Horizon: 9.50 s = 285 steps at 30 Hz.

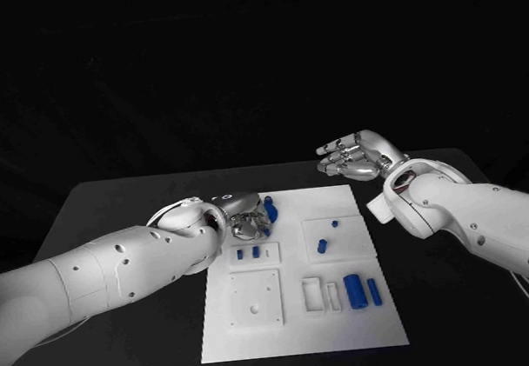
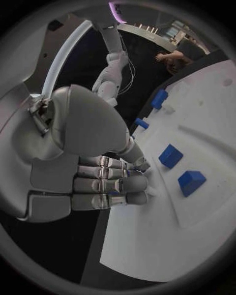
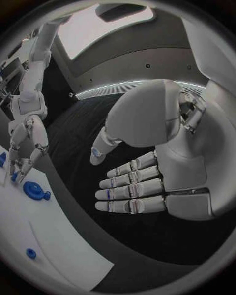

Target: Assemble the parts on the task board

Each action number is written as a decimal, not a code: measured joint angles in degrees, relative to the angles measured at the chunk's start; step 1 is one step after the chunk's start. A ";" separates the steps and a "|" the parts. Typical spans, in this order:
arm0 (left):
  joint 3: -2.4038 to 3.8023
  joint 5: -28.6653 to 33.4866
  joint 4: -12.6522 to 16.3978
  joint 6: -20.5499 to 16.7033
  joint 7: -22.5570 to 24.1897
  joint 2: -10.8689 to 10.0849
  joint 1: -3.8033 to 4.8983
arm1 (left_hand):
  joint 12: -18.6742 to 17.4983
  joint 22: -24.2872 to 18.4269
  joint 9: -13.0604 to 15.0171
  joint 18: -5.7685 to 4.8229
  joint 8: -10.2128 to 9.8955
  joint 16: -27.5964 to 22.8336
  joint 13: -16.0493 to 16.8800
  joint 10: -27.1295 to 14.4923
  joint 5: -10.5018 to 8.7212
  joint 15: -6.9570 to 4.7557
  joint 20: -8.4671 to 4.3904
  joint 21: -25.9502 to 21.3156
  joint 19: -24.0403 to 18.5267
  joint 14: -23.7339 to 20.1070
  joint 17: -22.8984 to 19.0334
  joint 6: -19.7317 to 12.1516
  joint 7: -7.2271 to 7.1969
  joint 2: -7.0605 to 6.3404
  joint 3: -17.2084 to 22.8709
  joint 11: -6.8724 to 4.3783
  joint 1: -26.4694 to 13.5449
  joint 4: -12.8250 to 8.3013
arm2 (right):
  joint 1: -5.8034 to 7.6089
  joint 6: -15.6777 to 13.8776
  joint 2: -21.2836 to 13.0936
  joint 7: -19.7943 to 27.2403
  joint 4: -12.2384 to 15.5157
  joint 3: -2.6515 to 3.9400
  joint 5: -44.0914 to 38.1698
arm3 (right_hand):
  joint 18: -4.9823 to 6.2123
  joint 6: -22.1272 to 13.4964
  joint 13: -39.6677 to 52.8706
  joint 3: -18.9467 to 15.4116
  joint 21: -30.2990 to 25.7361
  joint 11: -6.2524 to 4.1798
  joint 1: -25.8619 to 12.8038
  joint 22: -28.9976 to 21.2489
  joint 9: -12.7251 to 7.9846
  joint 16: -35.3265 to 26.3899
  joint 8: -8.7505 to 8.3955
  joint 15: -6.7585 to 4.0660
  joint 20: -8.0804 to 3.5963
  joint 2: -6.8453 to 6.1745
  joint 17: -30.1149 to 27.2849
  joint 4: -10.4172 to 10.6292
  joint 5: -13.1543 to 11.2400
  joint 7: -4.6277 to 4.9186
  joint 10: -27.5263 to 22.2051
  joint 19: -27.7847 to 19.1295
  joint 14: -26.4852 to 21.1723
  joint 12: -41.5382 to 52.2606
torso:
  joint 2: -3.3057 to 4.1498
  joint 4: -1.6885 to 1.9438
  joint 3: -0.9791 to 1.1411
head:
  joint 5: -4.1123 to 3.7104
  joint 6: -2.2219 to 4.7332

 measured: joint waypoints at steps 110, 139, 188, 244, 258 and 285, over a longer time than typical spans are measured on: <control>1.75 1.95 3.11 4.22 -3.05 -5.42 -0.04 | 0.00 -0.02 0.02 -0.02 0.00 0.84 0.02 -0.02 0.00 0.01 0.02 0.80 -0.43 -0.01 -0.19 0.02 0.23 -0.30 0.15 -0.01 0.79 0.40 | -0.01 -0.10 -0.38 0.07 -0.42 0.01 0.00 | 0.00 0.59 0.00 0.55 0.00 0.00 -0.43 0.00 0.00 0.00 0.00 0.00 0.00 0.43 0.01 -0.55 0.00 -0.16 0.00 0.00 0.00 0.00 | 0.09 -0.13 0.04 | 0.40 -0.37; 1.73 3.40 2.97 5.13 -3.60 -5.03 -0.06 | -0.01 -0.02 -0.04 -0.04 0.07 1.11 0.01 -0.34 -0.34 0.03 0.23 1.57 -1.04 -0.86 -0.28 -0.46 0.55 -0.31 -0.01 0.31 0.78 0.24 | -0.02 -0.03 -0.25 0.03 -0.78 0.01 0.00 | 0.00 0.59 0.00 0.55 0.00 0.00 -0.44 0.00 0.00 0.00 0.00 0.00 0.00 0.44 0.01 -0.55 0.00 -0.16 0.00 0.00 0.00 0.00 | 0.10 -0.15 0.04 | 0.26 -0.48; 1.80 3.60 2.40 5.75 -4.95 -5.55 -0.09 | -0.01 -0.02 -0.06 -0.12 0.12 5.32 0.02 -2.08 -2.78 0.93 0.45 -1.57 -0.81 -2.99 -0.37 -9.62 0.09 -3.35 -0.32 0.81 1.79 0.94 | -0.11 1.53 -0.16 -0.75 -1.30 0.01 -0.45 | 0.94 3.25 0.00 1.12 0.00 0.20 -0.44 -0.09 0.00 0.00 0.00 0.45 0.61 0.44 -0.04 -1.77 2.31 -0.28 -1.24 -1.05 -1.47 -0.17 | 0.07 -0.13 -0.03 | -0.21 -0.32; 3.64 60.57 11.09 -9.49 16.20 -16.27 1.62 | -0.01 -55.49 -0.04 -0.58 0.11 -50.60 0.09 -8.21 -5.67 6.06 6.37 -14.08 -2.23 2.17 -12.43 -8.74 2.51 0.23 -12.54 3.87 -5.49 11.03 | -2.90 15.25 -0.25 -12.61 0.97 -4.04 -44.70 | 3.41 11.22 0.00 8.61 33.29 -3.39 1.74 35.28 0.23 32.85 0.00 -8.89 -9.84 -2.35 34.97 -2.61 -18.53 -2.83 2.99 14.15 17.92 -0.45 | -0.15 -0.11 0.13 | -2.71 0.96; 3.64 61.33 11.12 -9.37 16.73 -16.19 1.62 | -0.01 -59.09 -0.04 -0.57 0.11 -50.60 0.09 -8.21 -5.67 6.05 6.28 -13.54 -1.31 2.16 -12.22 -8.94 2.72 0.23 -12.61 3.87 -5.49 10.64 | -3.05 15.29 0.65 -12.85 0.18 -4.78 -46.37 | 3.16 13.20 -0.06 10.67 33.29 -4.22 1.56 41.13 0.22 35.33 0.00 -9.22 -9.92 -2.17 35.79 -3.56 -18.53 -3.50 6.07 14.24 17.58 -0.46 | -0.14 -0.17 0.18 | -2.44 0.57; 3.64 60.95 11.01 -8.53 16.14 -16.14 1.62 | -0.01 -59.74 -0.04 -0.55 0.11 -50.60 0.08 -8.21 -5.44 6.05 6.28 -13.31 -1.32 2.16 -12.19 -8.95 2.72 1.81 -12.04 3.88 -4.50 8.93 | -3.27 13.34 1.56 -14.50 -0.16 -5.60 -52.81 | 2.34 19.25 0.08 15.32 38.38 -5.26 2.64 56.09 0.47 37.25 -0.18 -9.92 -10.95 -0.66 36.01 -8.23 -18.69 -4.87 12.47 14.63 17.31 -0.67 | -0.17 -0.22 0.21 | -2.10 0.03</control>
